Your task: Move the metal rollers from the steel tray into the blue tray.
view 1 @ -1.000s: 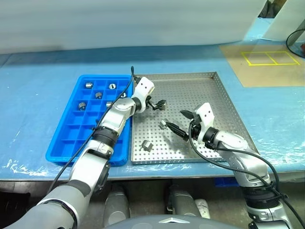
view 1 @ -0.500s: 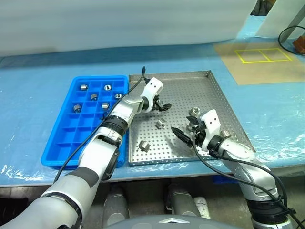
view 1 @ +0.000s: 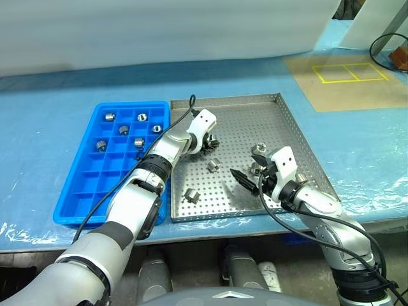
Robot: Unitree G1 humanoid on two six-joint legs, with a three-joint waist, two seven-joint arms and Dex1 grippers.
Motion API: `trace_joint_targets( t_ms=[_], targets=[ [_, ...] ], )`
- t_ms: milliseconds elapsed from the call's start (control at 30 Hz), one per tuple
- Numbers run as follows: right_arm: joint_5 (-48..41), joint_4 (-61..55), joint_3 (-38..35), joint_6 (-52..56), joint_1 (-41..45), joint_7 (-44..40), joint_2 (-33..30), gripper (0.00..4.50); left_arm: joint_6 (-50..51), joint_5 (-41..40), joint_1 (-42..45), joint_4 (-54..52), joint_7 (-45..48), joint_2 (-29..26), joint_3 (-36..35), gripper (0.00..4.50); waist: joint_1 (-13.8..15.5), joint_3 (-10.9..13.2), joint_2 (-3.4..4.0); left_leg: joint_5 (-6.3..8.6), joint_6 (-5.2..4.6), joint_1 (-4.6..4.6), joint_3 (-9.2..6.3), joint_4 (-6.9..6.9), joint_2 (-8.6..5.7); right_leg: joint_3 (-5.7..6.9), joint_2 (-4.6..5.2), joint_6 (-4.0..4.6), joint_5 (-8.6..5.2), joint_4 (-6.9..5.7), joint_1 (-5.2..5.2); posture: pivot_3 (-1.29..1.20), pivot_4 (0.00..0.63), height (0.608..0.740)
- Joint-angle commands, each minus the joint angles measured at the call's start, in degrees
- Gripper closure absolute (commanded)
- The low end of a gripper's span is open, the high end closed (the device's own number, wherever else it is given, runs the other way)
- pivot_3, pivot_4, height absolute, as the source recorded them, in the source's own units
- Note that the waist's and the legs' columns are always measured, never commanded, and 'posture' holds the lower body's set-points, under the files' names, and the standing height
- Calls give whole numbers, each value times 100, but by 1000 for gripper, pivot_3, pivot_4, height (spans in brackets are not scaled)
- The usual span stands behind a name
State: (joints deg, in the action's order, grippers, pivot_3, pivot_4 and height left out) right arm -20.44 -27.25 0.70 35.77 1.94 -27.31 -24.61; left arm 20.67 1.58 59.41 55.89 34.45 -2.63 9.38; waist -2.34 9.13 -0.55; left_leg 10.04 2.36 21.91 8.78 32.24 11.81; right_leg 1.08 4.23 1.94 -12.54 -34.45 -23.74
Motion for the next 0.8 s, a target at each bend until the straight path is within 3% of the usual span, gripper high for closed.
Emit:
trace_joint_targets(
  t_ms=[33, 233, 633, 800],
  targets=[
    [-44, -150, -62, -44, 92, -26, -38, 0, 94, 10, 42, -170, -15, 19, -30, 2778, 0, 0, 0, 0, 0, -1, 0, 0, 0, 0, 0, 0, 0, 0, 0, -465, 150, 740],
    [-27, -24, 44, -72, 214, -121, -35, 0, 533, -271, -206, -888, -179, 54, -309, 2778, 1, 1, 0, 0, 0, 1, 0, -1, 1, 1, 0, 0, 0, 2, 0, -414, 150, 740],
    [143, 1238, 657, -584, 1255, -881, 64, 0, 2802, -461, -2162, -6174, -1820, -156, -1004, 2778, 96, 19, 11, -11, -17, 14, -1, -8, 8, 14, 1, 3, -1, 5, -13, -165, 150, 740],
    [280, 1874, 975, -936, 1699, -1296, 183, 0, 2655, 48, -2949, -7306, -2806, -187, -1070, 2778, 235, 27, 13, -11, -16, 22, -4, -9, 12, 24, 2, 3, -1, 6, -16, -44, 150, 740]
  ],
)
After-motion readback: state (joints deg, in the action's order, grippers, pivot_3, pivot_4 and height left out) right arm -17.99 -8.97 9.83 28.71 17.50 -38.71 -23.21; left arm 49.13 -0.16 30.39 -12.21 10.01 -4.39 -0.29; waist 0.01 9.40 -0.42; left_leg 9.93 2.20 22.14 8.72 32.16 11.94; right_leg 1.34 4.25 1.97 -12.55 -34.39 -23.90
